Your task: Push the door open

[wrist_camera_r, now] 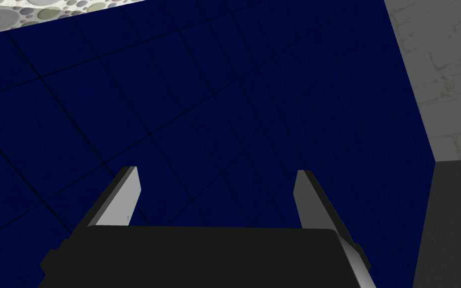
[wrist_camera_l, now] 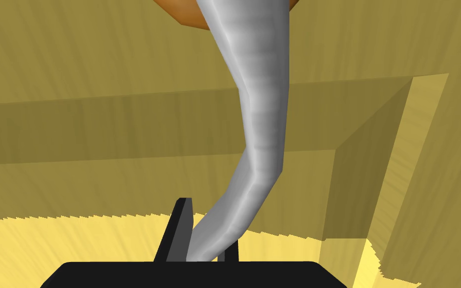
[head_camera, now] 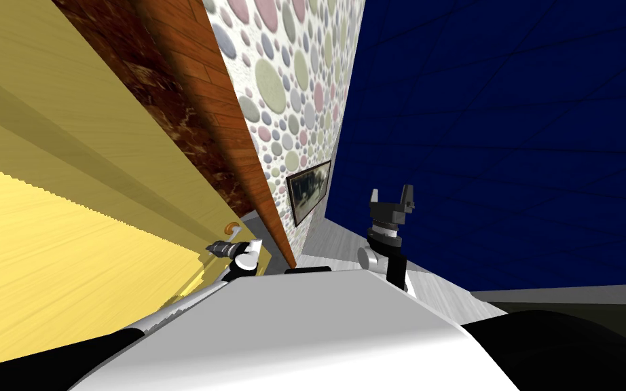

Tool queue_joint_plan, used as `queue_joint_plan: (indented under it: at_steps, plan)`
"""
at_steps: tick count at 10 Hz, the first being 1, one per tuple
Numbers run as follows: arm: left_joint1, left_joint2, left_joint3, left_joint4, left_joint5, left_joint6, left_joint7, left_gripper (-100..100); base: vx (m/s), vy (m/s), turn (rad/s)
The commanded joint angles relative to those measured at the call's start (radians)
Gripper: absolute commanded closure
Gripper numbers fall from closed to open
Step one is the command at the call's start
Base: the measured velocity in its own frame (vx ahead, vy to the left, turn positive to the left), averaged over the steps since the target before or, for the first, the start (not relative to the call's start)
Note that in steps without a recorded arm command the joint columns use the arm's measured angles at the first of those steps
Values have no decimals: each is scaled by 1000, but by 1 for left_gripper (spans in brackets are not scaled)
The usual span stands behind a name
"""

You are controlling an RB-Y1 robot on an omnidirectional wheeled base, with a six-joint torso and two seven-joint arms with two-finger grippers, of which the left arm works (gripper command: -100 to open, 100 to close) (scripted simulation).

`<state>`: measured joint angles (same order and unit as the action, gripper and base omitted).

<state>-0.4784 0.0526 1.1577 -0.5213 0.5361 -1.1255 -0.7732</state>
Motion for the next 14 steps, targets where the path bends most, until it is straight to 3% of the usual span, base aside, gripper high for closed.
queue_joint_plan:
  at_steps: [1, 8, 9, 12, 13, 14]
  plan:
    - [-4, 20, 2, 23, 0, -18, 8, 100, -1, 20, -7]
    - [-4, 20, 2, 23, 0, -18, 8, 100, 1, -1, 6]
    - [-11, 23, 22, 24, 14, -40, 4, 100, -39, 63, -180]
    - [-11, 23, 22, 41, 14, -40, 4, 100, -13, 65, -63]
    - [-11, 23, 22, 24, 14, -40, 4, 100, 3, -6, 16]
    - [-14, 27, 36, 22, 23, -55, 1, 100, -20, 34, -98]
